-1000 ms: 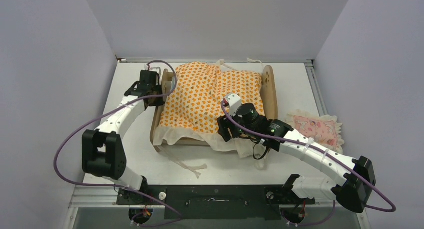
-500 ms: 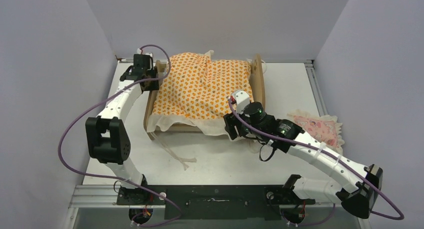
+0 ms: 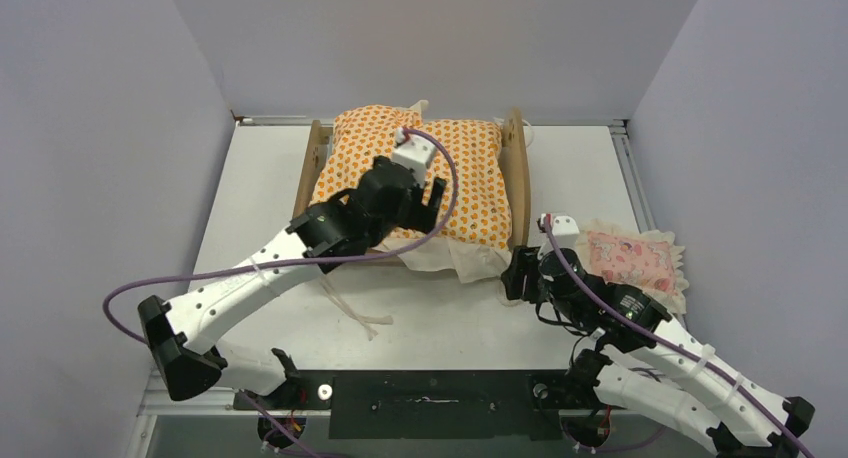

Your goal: Set up the pet bed

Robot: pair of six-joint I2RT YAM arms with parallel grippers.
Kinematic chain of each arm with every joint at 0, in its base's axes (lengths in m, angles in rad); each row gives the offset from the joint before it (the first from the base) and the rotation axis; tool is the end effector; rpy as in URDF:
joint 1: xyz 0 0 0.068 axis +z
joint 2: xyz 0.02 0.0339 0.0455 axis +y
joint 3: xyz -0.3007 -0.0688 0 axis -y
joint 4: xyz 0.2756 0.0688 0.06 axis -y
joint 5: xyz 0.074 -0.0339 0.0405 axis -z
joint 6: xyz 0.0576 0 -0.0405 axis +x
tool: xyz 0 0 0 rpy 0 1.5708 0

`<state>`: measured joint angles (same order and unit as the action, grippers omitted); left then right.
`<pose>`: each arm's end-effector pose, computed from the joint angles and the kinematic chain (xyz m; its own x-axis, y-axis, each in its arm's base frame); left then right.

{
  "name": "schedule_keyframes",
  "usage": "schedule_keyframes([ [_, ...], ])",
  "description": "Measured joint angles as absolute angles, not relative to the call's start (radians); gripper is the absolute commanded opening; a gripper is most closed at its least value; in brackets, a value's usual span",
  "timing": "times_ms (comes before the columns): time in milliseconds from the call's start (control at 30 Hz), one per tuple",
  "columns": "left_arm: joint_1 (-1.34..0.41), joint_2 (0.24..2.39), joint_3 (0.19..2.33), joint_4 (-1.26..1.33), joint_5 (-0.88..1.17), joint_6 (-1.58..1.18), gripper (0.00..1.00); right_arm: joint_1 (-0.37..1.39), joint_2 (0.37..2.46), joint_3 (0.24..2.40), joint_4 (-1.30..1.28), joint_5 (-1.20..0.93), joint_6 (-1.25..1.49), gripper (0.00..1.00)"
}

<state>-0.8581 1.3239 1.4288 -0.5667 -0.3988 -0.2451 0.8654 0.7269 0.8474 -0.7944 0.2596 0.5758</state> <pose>0.2314 -0.2336 0.4370 -0.3967 0.1170 -0.9105 0.3852 0.9215 -0.0494 0.1169 0.1145 0.3251 -0.6692 0.0258 -0.7426 -0.2878 0.9124 0.2911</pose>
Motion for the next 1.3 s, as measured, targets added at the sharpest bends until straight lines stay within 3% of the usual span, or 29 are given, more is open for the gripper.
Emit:
schedule_keyframes([
  [200,-1.1,1.485,1.414,-0.564,-0.453,-0.315,0.77,0.865,0.622,0.719,-0.832,0.342,0.781,0.55],
  [500,-1.243,1.753,1.445,-0.556,-0.541,-0.337,0.75,0.865,0.601,0.567,-0.768,0.437,0.955,0.54],
  [533,-1.246,1.77,1.452,-0.556,-0.552,-0.338,0.71,0.865,0.609,0.556,-0.749,0.445,0.965,0.54],
  [767,-1.246,1.809,1.454,-0.546,-0.636,-0.324,0.01,0.859,0.648,0.406,-0.593,0.48,1.006,0.55],
  [1167,-1.147,1.806,1.462,-0.517,-0.626,-0.278,0.0,0.708,0.747,0.27,-0.313,0.437,0.907,0.52],
  [1233,-1.115,1.8,1.462,-0.516,-0.603,-0.276,0.0,0.693,0.781,0.254,-0.26,0.417,0.878,0.47],
  [1300,-1.091,1.794,1.465,-0.516,-0.583,-0.276,0.0,0.687,0.82,0.241,-0.205,0.39,0.847,0.32],
])
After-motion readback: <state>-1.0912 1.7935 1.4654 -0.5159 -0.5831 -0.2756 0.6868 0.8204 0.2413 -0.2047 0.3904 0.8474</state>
